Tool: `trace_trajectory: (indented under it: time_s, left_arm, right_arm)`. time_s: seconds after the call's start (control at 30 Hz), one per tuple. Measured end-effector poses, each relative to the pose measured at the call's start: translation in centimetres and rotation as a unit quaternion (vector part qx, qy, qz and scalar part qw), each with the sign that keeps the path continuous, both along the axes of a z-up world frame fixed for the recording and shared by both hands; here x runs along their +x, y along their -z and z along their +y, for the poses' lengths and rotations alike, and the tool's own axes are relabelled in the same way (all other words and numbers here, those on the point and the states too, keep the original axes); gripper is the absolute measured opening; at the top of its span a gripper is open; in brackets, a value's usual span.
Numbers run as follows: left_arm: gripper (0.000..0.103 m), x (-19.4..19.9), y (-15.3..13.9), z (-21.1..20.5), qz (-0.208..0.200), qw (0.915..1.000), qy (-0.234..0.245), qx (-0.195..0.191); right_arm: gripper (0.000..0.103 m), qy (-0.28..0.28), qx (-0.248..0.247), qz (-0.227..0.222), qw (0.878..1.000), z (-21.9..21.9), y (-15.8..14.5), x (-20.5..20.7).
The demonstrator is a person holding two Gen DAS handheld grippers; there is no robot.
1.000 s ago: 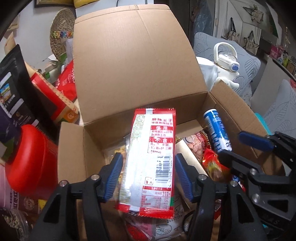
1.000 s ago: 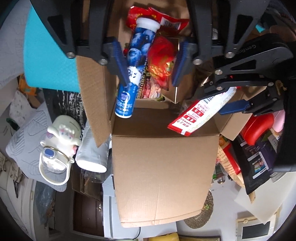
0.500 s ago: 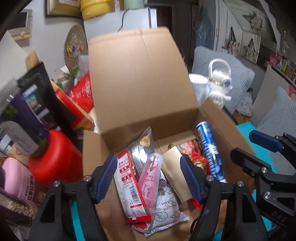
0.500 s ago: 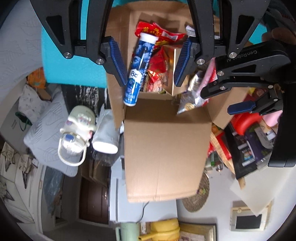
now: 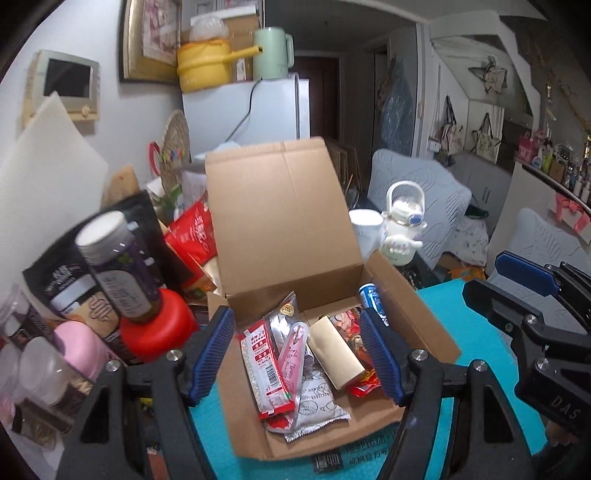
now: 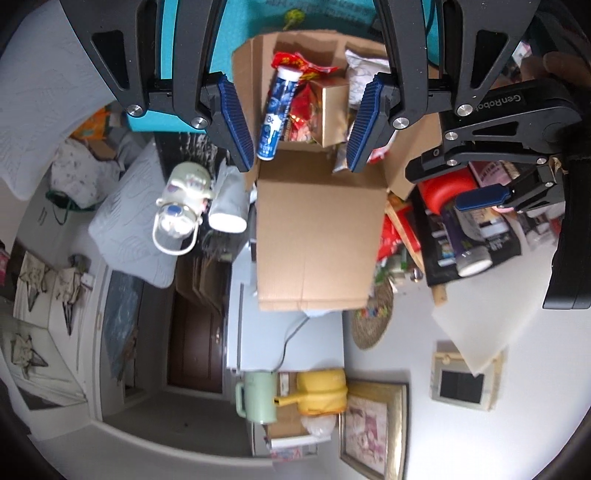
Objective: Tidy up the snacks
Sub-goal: 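Withdraw both open grippers up and back from the box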
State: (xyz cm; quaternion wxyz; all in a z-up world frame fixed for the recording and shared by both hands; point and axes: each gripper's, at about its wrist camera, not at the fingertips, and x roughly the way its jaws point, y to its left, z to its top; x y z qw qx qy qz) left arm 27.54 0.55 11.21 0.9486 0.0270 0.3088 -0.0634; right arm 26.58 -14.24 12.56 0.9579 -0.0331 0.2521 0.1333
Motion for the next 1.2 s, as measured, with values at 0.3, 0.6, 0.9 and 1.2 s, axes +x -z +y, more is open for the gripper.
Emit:
trace_trajectory:
  time_s: [0.3, 0.6, 0.9, 1.2]
  left_arm:
    - [0.070, -5.8, -2.4, 0.9, -0.037, 0.9993, 0.005, -0.004]
    - [0.078, -10.5, -1.9, 1.6, -0.046, 0.9989, 0.006, 0.001]
    - [0.078, -13.5, 0.3, 1.6, -0.026, 0.9995, 0.017, 0.006]
    - [0.078, -14.8, 1.8, 1.7, -0.016, 0.9996, 0.022, 0.000]
  right_arm:
    - [0.056, 0.006, 0.007, -0.035, 0.999, 0.2, -2.0, -5.5]
    - [0.068, 0.026, 0.004, -0.039, 0.999, 0.5, -1.3, -10.4]
    - [0.068, 0.046, -0.006, -0.015, 0.999, 1.0, 1.1, -12.9]
    - [0.068, 0.064, -0.001, 0.013, 0.998, 0.4, 2.9, -13.6]
